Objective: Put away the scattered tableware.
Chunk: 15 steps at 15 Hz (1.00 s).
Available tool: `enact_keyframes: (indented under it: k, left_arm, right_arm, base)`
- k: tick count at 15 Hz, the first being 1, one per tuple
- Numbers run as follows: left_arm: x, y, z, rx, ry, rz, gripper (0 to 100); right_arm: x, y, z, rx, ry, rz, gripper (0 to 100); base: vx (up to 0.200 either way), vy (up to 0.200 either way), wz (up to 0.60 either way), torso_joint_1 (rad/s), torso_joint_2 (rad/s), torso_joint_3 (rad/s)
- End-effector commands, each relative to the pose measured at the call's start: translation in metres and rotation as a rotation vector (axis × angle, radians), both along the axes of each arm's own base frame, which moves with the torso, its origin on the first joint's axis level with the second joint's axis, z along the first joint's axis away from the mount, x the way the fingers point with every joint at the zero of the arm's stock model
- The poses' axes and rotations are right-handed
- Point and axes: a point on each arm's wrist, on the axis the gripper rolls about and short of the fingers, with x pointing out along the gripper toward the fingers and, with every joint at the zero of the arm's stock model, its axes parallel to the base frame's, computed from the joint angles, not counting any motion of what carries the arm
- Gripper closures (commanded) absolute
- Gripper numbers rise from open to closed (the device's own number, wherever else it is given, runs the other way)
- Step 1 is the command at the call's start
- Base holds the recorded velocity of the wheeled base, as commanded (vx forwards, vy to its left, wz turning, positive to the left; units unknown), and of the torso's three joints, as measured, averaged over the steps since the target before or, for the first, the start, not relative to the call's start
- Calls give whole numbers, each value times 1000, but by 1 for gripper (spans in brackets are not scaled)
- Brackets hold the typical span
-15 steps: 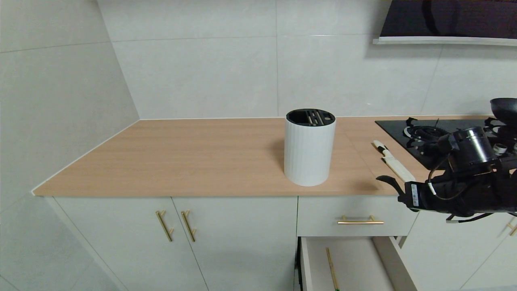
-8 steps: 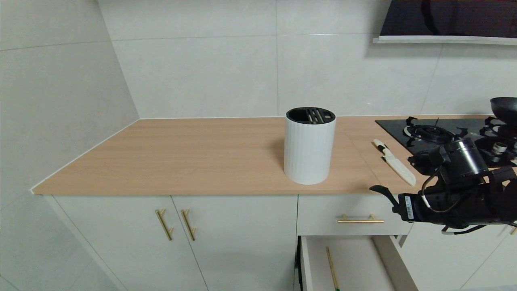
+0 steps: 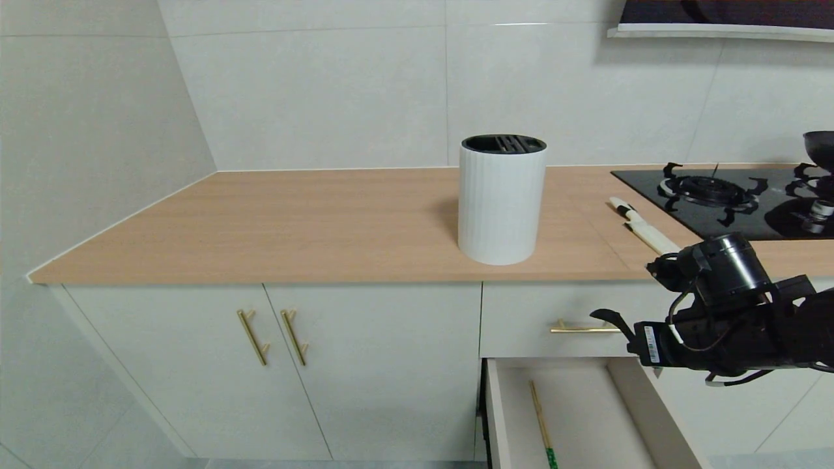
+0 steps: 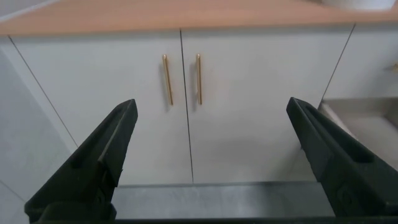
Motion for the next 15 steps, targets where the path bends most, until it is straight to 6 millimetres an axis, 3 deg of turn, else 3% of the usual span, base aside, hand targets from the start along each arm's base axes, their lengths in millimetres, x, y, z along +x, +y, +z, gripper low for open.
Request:
enact_keyframes:
  k: [1,15]
  left_arm:
    - [0,0,0,0,0,0,0]
    - [0,0,0,0,0,0,0]
  right_arm:
    - [1,2,-3,-3,11,7,100]
    - [7,4,-19,-27,65,2,100]
  base:
    - [0,0,0,-207,491,281]
    - [0,0,0,-159,456,295]
